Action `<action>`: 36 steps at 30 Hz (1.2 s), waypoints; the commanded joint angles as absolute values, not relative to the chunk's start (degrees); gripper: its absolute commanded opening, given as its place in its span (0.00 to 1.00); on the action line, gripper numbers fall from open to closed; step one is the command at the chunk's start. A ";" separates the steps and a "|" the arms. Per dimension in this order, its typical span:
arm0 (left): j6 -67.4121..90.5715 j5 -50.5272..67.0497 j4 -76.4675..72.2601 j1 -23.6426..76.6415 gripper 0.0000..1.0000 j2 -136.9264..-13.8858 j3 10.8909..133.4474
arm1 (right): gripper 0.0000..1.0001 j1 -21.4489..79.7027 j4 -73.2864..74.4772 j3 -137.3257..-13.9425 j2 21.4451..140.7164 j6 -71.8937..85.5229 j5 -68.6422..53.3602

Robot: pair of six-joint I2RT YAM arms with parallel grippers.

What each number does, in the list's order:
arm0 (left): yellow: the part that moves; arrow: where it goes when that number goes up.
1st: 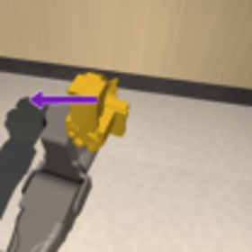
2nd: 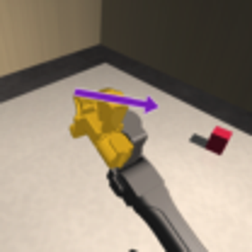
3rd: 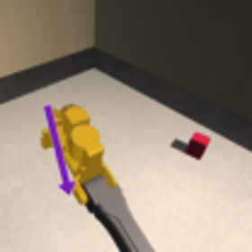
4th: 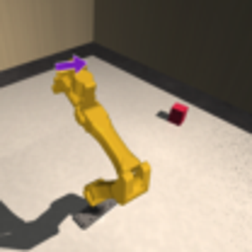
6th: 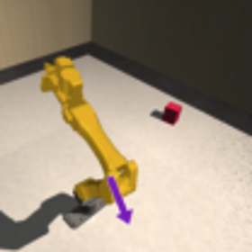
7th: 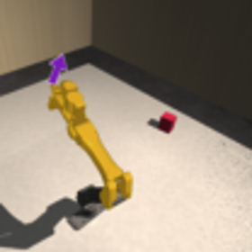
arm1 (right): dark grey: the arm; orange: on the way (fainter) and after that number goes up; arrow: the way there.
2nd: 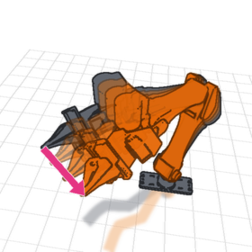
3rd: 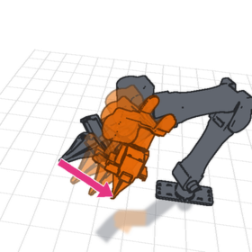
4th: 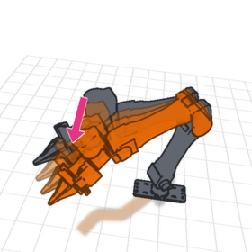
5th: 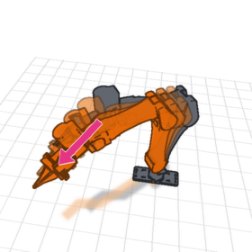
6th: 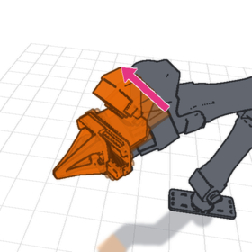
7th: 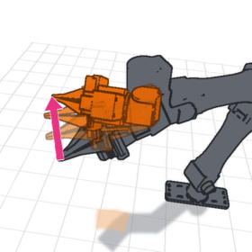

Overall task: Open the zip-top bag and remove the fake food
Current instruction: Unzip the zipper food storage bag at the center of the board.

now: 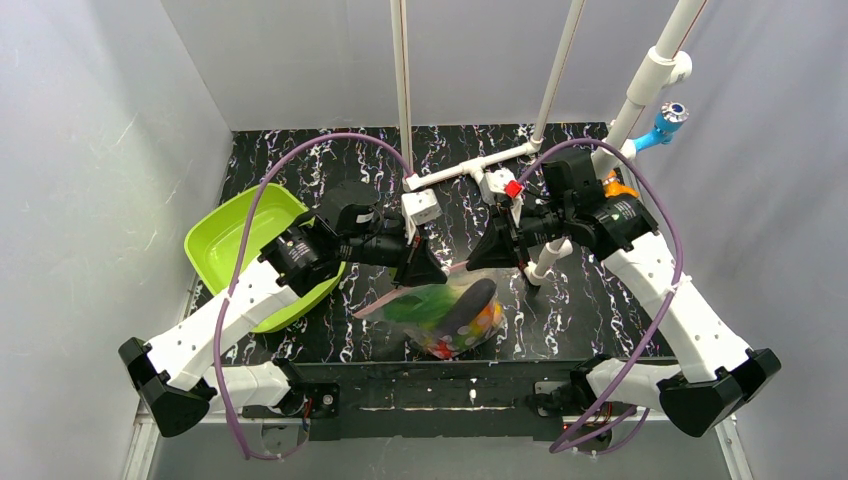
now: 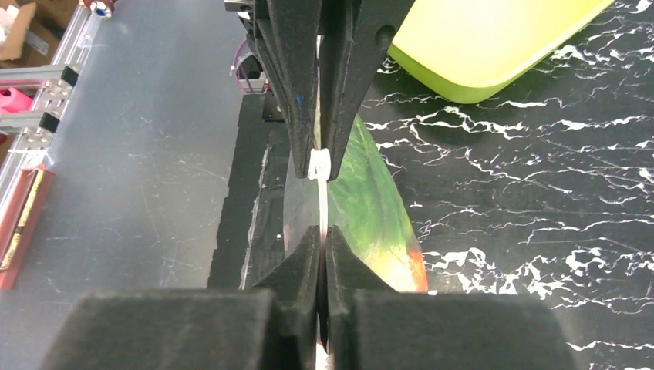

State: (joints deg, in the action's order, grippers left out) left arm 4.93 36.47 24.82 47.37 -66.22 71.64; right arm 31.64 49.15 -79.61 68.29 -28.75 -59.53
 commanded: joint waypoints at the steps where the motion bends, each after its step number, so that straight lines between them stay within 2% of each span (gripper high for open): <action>1: 4.80 36.79 23.91 47.46 0.00 -64.90 72.27 | 0.01 32.01 48.00 -79.94 66.88 -28.27 -59.93; 19: -2.81 27.81 32.05 47.40 0.00 -55.62 69.42 | 0.01 25.49 47.21 -78.32 62.56 -25.63 -64.70; 36: -6.53 27.77 34.55 47.38 0.00 -51.89 67.02 | 0.01 21.23 46.48 -73.23 59.50 -27.87 -65.11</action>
State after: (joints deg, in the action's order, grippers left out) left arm -4.23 28.03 30.30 47.90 -54.57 67.11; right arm 23.92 46.89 -74.15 61.71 -26.96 -64.82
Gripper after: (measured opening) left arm 0.073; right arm 0.033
